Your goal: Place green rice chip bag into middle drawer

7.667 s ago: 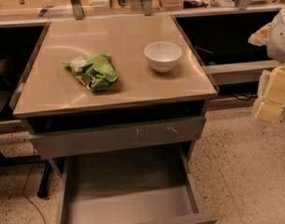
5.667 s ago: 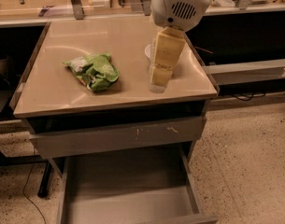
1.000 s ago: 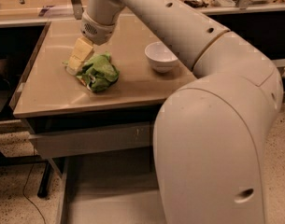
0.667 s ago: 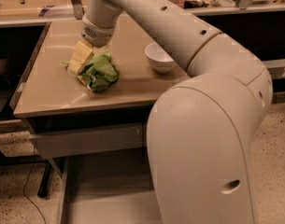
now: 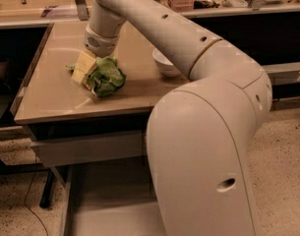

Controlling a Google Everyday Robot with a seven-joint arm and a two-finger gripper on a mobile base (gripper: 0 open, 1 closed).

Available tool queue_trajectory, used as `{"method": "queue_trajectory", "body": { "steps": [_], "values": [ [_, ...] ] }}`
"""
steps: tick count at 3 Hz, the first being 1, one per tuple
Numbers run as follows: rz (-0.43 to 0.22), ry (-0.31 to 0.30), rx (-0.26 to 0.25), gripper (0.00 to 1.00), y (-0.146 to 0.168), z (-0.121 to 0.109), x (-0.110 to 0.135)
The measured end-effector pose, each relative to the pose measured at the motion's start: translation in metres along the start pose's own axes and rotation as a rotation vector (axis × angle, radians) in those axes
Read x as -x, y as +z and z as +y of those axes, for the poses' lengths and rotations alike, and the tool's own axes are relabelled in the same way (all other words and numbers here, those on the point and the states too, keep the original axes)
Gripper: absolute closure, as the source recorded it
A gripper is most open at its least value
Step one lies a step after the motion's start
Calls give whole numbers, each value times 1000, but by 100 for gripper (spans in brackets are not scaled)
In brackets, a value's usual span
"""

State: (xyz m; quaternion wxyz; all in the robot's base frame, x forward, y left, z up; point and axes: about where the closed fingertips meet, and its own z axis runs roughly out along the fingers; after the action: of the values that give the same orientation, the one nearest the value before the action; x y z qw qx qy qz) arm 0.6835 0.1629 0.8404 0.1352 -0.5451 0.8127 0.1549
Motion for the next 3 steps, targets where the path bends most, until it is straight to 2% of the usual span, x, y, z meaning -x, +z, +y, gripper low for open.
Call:
{"method": "queue_trajectory", "body": {
  "steps": [1, 2, 3],
  "values": [
    [11, 3, 25, 0, 13, 2, -2],
    [11, 3, 25, 0, 13, 2, -2],
    [11, 3, 25, 17, 13, 2, -2]
  ]
}}
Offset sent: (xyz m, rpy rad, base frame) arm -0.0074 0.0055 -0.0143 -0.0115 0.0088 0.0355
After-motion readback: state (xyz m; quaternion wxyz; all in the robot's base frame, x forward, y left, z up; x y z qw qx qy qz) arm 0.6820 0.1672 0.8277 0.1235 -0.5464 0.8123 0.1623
